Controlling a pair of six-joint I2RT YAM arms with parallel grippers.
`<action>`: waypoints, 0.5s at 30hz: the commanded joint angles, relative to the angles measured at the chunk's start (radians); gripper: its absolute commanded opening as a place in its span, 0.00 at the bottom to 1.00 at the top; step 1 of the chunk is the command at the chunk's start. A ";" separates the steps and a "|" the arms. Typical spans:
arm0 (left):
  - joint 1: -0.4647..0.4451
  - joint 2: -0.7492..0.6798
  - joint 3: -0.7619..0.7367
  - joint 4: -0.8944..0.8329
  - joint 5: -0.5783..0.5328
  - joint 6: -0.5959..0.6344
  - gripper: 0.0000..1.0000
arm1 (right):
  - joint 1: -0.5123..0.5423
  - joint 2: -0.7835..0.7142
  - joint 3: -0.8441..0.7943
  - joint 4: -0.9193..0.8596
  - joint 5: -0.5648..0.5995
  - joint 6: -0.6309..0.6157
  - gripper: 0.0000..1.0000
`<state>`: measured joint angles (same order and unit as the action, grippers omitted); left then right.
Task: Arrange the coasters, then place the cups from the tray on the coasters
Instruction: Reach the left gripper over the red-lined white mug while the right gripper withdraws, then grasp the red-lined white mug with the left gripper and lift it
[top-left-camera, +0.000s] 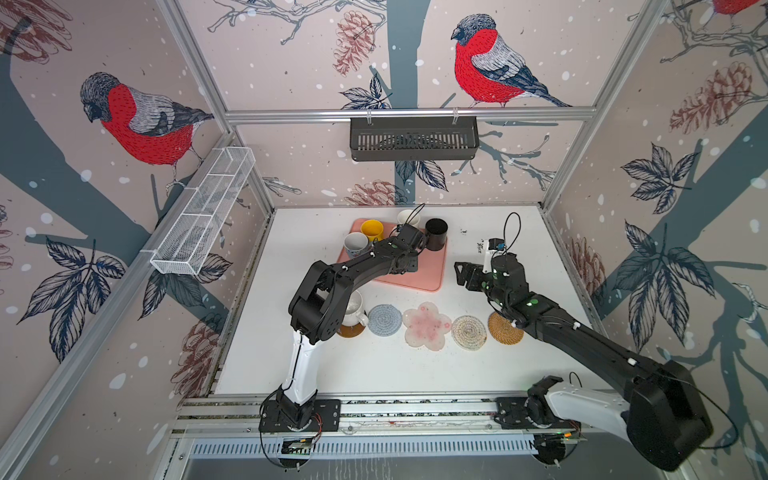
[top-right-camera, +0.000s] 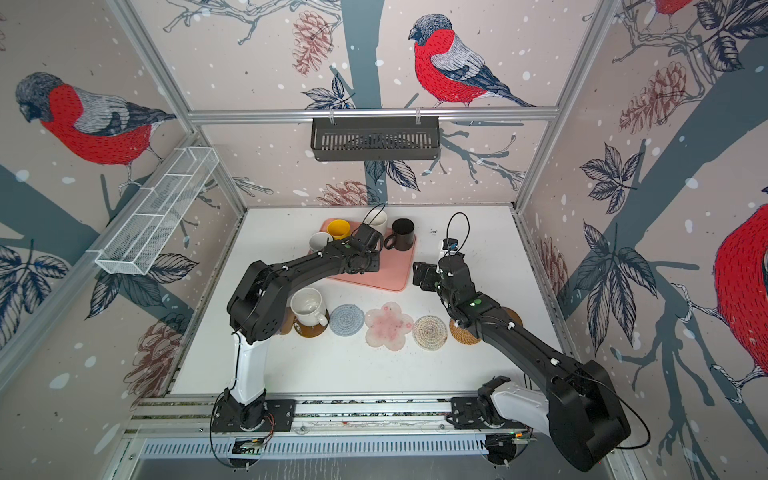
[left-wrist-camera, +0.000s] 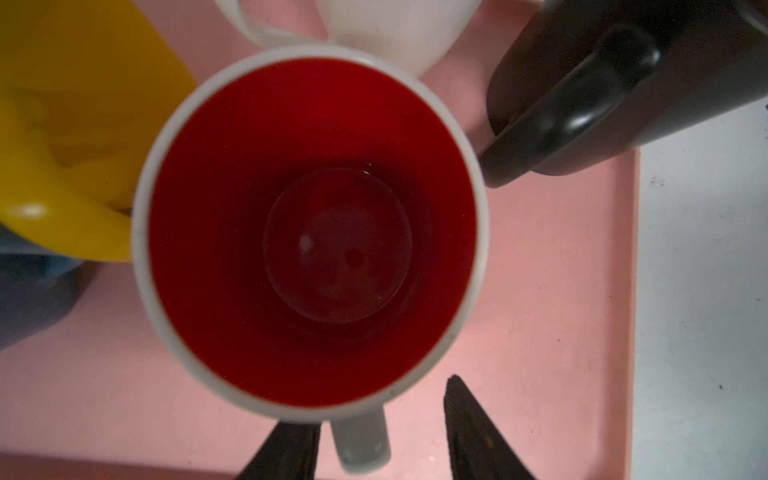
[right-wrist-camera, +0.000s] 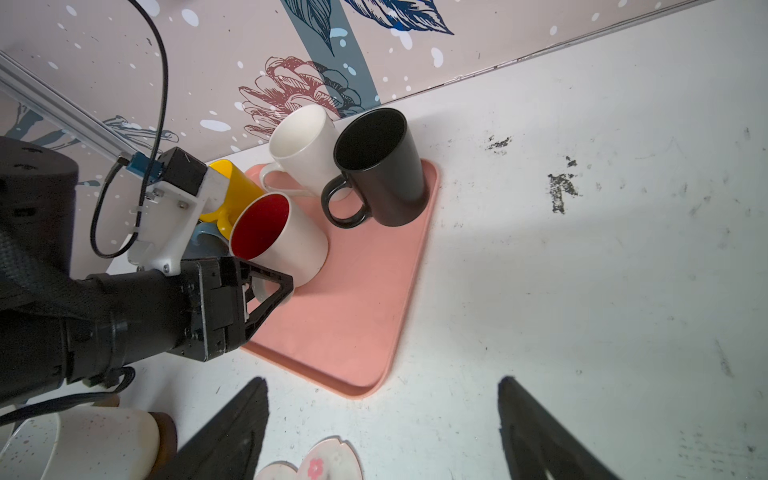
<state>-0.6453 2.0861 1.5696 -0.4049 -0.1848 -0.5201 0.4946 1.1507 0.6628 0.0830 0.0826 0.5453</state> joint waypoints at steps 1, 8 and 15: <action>0.007 0.017 0.013 -0.007 -0.012 -0.005 0.47 | 0.001 -0.001 -0.002 0.031 -0.006 0.002 0.86; 0.017 0.044 0.024 0.001 -0.004 -0.015 0.40 | 0.002 0.000 -0.005 0.037 -0.016 0.005 0.86; 0.018 0.045 0.038 -0.006 -0.010 -0.011 0.30 | 0.002 -0.001 -0.009 0.041 -0.018 0.005 0.86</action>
<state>-0.6304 2.1319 1.5970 -0.4088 -0.1848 -0.5262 0.4950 1.1507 0.6559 0.0853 0.0742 0.5461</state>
